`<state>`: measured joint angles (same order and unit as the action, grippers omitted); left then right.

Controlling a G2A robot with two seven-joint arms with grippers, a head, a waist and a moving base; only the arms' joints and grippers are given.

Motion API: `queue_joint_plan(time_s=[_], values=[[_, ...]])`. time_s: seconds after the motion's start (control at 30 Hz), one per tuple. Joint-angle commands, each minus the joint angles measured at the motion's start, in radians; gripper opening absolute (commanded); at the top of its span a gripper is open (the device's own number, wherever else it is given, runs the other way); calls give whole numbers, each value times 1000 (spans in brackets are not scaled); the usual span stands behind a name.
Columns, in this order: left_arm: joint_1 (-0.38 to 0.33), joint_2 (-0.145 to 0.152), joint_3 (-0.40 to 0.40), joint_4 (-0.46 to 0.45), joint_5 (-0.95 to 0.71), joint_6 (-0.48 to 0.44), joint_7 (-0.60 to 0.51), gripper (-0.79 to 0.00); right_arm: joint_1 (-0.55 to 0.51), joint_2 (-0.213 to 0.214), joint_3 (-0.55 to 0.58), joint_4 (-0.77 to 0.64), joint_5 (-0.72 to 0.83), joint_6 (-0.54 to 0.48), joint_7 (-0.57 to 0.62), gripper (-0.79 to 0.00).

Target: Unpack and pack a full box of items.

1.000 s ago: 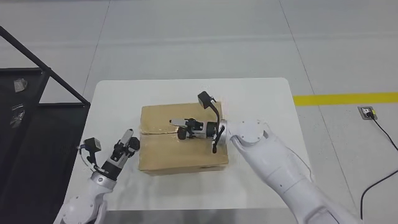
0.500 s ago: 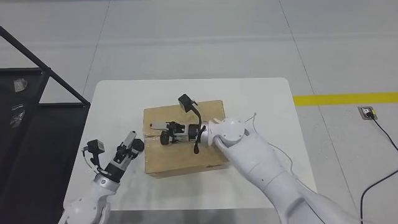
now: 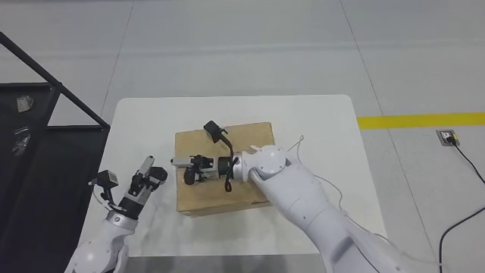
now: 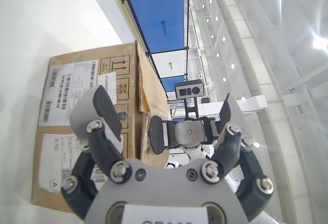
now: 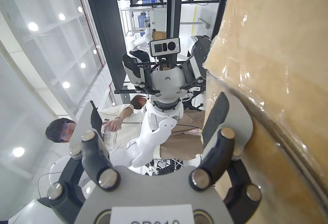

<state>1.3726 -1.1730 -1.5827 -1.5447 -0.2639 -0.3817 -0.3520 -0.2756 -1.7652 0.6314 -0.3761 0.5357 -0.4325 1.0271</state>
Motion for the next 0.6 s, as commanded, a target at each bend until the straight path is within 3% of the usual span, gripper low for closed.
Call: queue_joint_plan(time_s=[0.0, 0.23, 0.57], values=[[-1, 0, -1, 1, -1, 0, -2, 0, 9, -2, -1, 20, -20, -7, -2, 0], [-10, -1, 0, 3, -1, 7, -3, 0, 28, 14, 24, 65, -54, -53, 15, 0], [-23, -3, 4, 8, 2, 14, -8, 0, 24, 74, 80, 68, -88, -97, 67, 0]])
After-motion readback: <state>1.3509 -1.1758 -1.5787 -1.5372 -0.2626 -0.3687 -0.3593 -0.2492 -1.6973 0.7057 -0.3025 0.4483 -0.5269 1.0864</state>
